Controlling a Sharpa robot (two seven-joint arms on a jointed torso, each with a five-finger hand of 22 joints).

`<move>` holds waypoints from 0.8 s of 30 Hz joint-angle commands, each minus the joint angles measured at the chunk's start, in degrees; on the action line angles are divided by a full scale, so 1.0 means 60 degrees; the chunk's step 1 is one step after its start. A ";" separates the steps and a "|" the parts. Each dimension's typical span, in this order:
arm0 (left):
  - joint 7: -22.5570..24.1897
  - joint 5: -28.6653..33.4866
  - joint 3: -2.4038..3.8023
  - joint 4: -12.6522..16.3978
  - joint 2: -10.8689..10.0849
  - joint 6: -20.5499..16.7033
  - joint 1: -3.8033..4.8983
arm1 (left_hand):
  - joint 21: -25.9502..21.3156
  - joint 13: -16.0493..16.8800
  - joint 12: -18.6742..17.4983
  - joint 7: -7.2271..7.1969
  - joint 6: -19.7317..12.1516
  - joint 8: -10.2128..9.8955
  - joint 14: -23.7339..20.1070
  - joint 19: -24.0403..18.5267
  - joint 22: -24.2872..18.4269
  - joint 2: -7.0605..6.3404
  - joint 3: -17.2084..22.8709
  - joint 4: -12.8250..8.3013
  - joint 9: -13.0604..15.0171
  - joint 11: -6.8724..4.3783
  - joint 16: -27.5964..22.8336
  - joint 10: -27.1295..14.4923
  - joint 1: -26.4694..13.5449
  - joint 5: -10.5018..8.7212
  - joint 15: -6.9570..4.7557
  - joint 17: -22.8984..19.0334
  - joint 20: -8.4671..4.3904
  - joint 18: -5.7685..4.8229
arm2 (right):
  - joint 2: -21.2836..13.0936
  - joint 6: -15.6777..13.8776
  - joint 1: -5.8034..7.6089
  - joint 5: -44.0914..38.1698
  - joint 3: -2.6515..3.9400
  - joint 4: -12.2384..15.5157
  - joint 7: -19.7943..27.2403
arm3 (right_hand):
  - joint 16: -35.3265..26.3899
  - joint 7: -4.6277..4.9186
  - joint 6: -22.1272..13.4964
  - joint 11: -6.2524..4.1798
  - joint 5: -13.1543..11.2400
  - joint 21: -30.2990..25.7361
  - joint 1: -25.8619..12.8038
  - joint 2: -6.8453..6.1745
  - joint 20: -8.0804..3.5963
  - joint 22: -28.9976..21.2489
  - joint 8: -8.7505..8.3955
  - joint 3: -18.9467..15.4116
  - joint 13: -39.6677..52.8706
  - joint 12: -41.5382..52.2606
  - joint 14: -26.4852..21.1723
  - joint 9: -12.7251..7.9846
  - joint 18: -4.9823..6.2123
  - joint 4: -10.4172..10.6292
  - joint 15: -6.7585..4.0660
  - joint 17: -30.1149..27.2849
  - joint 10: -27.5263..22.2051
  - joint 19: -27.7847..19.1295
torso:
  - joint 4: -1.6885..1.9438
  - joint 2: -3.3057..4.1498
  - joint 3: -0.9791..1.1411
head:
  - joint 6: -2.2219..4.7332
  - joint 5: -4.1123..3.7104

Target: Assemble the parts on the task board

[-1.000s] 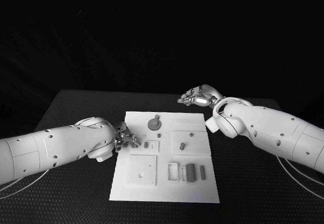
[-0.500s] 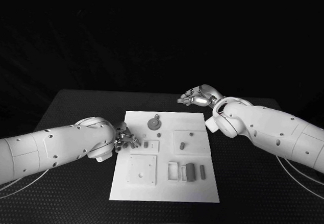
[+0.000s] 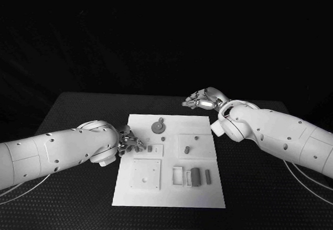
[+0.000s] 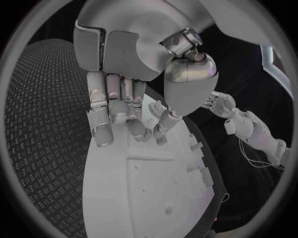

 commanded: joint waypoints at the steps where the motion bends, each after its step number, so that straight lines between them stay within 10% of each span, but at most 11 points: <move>1: 0.0144 0.0088 0.0008 0.0038 0.0014 -0.0192 0.0001 | -0.0050 0.0018 -0.0030 0.0023 0.0033 -0.0045 -0.0008 0.0006 0.0115 -0.0076 -0.0103 0.0032 0.0018 0.0001 -0.0015 0.0029 -0.0161 -0.0054 -0.0066 0.0016 -0.0056 0.0107 | -0.0003 0.0101 -0.0011 -0.0016 0.0003 -0.0005 0.0061 | -0.0055 0.0324 -0.0075 -0.0001 -0.0014 -0.0040 -0.0006 0.0064 0.0018 0.0015 0.0063 -0.0041 -0.0017 0.0055 -0.0060 -0.0013 -0.0065 0.0001 0.0021 0.0013 -0.0090 -0.0036 | -0.0001 0.0003 0.0002 | 0.0002 -0.0029; 17: 0.0178 0.0116 0.0077 0.0143 -0.0178 -0.0331 0.0001 | -0.0046 0.0033 -0.0021 0.0015 0.0040 -0.0043 -0.0010 0.0010 0.0124 -0.0069 -0.0197 -0.0004 0.0036 -0.0009 -0.0003 0.0029 -0.0226 -0.0040 -0.0076 0.0029 -0.0066 0.0117 | -0.0007 0.0088 -0.0021 -0.0016 0.0003 -0.0019 0.0068 | -0.0056 0.0326 -0.0083 0.0000 -0.0014 -0.0049 -0.0010 0.0064 0.0018 0.0024 0.0063 -0.0044 -0.0027 0.0059 -0.0062 -0.0018 -0.0064 0.0002 0.0022 0.0014 -0.0093 -0.0033 | 0.0000 0.0001 0.0000 | 0.0023 -0.0037; 24: 0.0155 0.0166 0.0855 0.0263 -0.0408 -0.0436 0.0004 | -0.0058 0.0037 -0.0029 0.0016 0.0021 -0.0053 -0.0028 -0.0009 0.0125 -0.0048 -0.0235 -0.0048 0.0044 -0.0007 -0.0010 0.0008 -0.0231 -0.0039 -0.0076 0.0031 -0.0074 0.0127 | -0.0027 0.0081 -0.0040 -0.0016 0.0003 -0.0093 0.0068 | -0.0055 0.0327 -0.0085 0.0000 -0.0014 -0.0053 -0.0009 0.0066 0.0018 0.0028 0.0063 -0.0044 -0.0031 0.0061 -0.0061 -0.0021 -0.0063 0.0001 0.0022 0.0015 -0.0094 -0.0032 | 0.0004 -0.0002 -0.0012 | 0.0074 -0.0062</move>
